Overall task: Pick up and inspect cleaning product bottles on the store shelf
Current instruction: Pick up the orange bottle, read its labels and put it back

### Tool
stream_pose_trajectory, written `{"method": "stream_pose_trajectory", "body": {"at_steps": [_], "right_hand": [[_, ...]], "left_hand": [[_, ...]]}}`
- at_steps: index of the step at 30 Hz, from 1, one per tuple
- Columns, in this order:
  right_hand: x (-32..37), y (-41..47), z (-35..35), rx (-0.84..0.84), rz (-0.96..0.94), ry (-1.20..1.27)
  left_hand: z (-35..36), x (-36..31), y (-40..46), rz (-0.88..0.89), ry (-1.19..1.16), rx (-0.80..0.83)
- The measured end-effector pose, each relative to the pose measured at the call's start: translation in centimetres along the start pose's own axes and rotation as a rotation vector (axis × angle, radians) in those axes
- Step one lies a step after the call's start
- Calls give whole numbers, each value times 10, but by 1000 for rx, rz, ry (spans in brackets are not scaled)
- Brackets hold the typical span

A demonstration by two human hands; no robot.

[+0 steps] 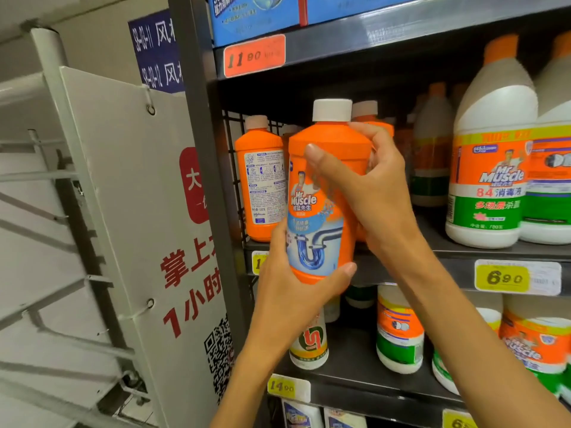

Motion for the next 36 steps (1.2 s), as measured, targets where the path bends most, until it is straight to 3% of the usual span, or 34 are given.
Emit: {"method": "stream_pose_trajectory", "body": {"at_steps": [3,8,13,15,18,23,27,30,32,36], "right_hand": [[-14,-9,6,136,136,58],[-41,-25,15,349,423,458],[-69,-53,14,295,507,501],[-71,-55,9,261,486,459],[-46,-48,17,388,340,281],[-38,-47,13,251,294,153],[-45,-53,22,433,403,358],[-59,-61,26,425,535,543],[-62,-66,32,440,582,612],[-56,-60,26,432,472,537]], "left_hand": [[1,-1,-20,-37,-60,17],[7,8,-51,-258,-282,200],[16,36,-80,-505,-528,209],[16,39,-82,-515,-524,192],[12,31,-76,-432,-437,185],[12,28,-70,-395,-429,20],[11,39,-80,-537,-664,-47],[20,36,-83,-615,-878,90],[26,37,-86,-651,-894,155],[21,41,-85,-633,-763,167]]}}
Point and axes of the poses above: each hand's wrist, its own y-axis towards the middle knuckle, its own z-axis out of the palm, x = y × z, the point moved 8 cm from there along y, towards the middle knuckle, and after that the axes turned 14 degrees about -y, right-handed, at the moved point
